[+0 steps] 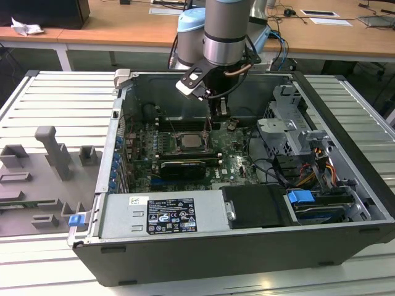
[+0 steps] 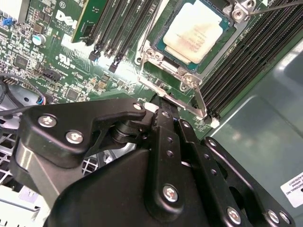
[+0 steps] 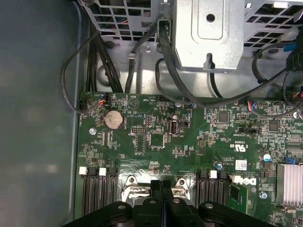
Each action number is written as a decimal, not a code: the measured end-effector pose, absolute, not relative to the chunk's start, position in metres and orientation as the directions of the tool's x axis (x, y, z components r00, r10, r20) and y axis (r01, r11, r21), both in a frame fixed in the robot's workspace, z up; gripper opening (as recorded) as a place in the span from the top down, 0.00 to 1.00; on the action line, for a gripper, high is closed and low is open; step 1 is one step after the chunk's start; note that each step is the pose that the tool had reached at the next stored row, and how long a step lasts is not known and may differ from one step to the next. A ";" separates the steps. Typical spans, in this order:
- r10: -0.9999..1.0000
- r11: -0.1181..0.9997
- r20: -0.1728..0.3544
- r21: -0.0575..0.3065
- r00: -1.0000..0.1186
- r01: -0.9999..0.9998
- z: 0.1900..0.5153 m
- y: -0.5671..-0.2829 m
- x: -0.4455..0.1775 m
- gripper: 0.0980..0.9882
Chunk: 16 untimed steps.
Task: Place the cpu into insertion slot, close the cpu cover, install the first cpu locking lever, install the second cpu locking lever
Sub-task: 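Close the cpu cover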
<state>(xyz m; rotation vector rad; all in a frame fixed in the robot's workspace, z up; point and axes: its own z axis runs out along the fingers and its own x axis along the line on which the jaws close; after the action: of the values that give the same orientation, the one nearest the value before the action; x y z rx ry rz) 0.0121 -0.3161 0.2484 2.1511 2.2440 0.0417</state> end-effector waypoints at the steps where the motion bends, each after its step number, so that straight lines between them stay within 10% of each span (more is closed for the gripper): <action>1: 0.999 0.042 -0.005 0.042 -0.042 0.998 0.248 -0.316 0.012 0.99; 16: 0.999 0.046 -0.005 0.042 -0.046 0.998 0.246 -0.316 -0.001 0.99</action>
<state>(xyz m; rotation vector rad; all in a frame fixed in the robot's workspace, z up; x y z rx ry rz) -0.0010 -0.3161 0.2460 2.1464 2.2485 0.0417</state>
